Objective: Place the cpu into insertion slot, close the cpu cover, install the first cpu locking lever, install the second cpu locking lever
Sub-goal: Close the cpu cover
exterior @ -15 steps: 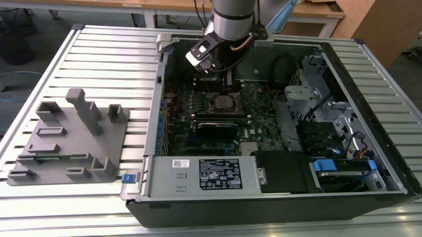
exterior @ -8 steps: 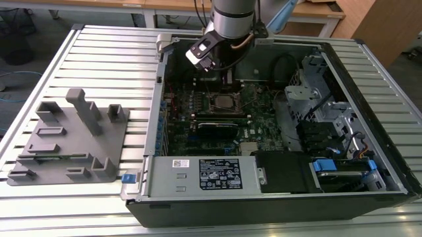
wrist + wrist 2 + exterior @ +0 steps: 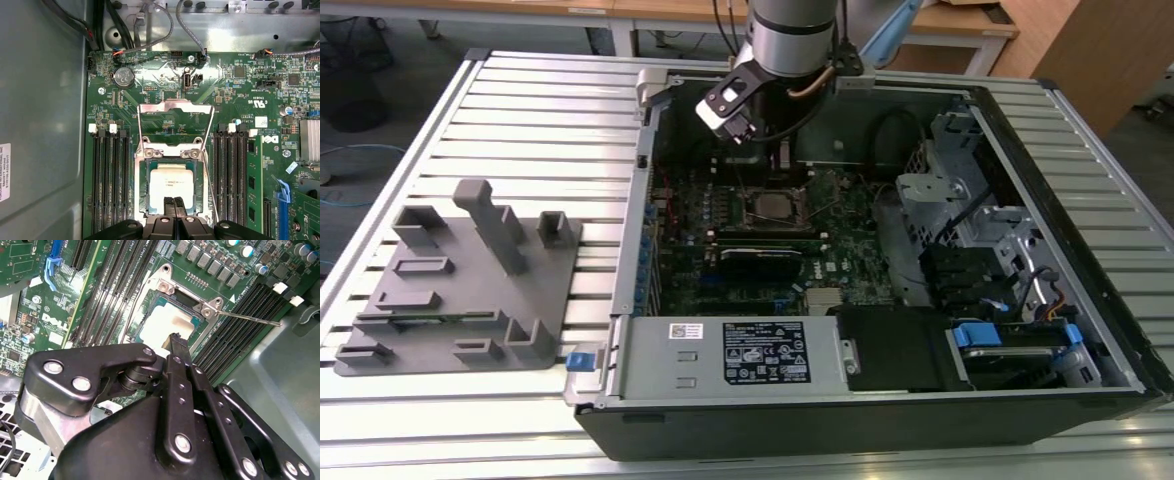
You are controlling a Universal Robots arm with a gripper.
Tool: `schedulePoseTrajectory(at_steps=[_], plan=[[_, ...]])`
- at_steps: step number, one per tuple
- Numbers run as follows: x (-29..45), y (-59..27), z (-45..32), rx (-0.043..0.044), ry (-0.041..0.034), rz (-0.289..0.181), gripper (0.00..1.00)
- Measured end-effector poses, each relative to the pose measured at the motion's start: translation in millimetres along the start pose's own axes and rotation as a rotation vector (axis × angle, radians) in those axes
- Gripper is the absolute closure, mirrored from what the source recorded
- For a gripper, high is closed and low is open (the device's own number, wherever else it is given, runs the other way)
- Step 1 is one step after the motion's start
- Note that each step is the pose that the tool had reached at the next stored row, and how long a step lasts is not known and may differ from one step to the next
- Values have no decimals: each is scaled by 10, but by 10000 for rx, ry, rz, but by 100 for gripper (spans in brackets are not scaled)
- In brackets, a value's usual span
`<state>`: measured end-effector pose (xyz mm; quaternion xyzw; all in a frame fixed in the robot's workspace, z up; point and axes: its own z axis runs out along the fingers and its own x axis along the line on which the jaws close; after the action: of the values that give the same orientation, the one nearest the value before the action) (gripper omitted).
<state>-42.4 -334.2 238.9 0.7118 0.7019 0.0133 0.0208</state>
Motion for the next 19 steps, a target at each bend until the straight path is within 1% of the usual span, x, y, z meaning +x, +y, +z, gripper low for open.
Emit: schedulePoseTrajectory(at_steps=[19], plan=[[0, 1, -26, 0, 0, 0, 89]])
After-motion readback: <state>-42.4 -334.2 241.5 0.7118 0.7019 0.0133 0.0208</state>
